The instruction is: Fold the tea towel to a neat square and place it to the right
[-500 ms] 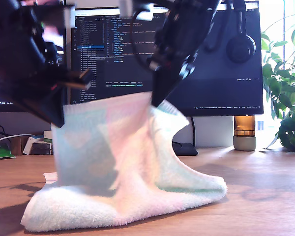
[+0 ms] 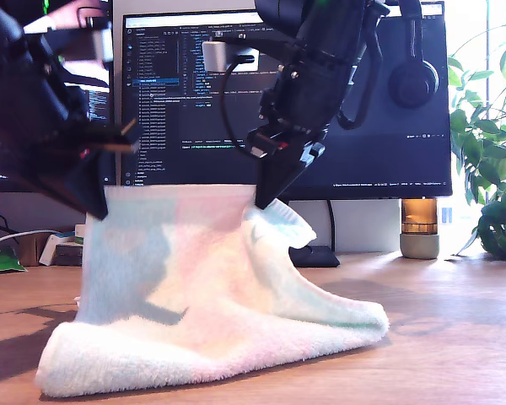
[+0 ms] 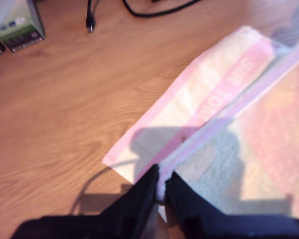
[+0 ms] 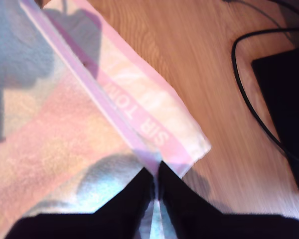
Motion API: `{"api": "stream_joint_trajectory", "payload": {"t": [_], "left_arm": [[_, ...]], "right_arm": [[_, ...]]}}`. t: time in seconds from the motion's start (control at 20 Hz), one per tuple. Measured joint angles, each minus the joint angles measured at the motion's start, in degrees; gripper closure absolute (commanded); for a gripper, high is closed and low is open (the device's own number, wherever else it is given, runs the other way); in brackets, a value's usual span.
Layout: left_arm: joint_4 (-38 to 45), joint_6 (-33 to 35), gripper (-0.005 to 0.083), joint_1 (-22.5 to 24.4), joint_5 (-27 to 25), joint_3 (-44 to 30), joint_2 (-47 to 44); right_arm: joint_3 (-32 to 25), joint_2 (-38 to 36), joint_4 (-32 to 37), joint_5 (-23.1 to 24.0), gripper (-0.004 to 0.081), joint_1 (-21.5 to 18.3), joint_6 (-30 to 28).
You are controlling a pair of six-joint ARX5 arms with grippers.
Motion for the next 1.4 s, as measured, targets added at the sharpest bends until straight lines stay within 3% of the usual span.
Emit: {"api": "stream_joint_trajectory", "payload": {"t": [0.7, 0.95, 1.15, 1.4], "left_arm": [[3.9, 2.6, 0.0797, 4.6, 2.4, 0.1, 8.1], [5.0, 2.6, 0.0584, 5.6, 1.9, 0.1, 8.1], [4.8, 2.6, 0.0573, 6.9, 1.1, 0.1, 8.1], [5.7, 2.6, 0.0574, 6.8, 3.0, 0.1, 8.1]], "right_arm": [[0.0, 6.0, 8.3, -1.3, 0.0782, -0.5, 0.0], [0.0, 6.0, 8.2, -0.6, 0.0782, -0.9, 0.0], [0.0, 6.0, 8.1, 0.0, 0.0782, -2.8, 0.0], [0.0, 6.0, 9.0, -0.2, 0.0782, -2.3, 0.2]]}}
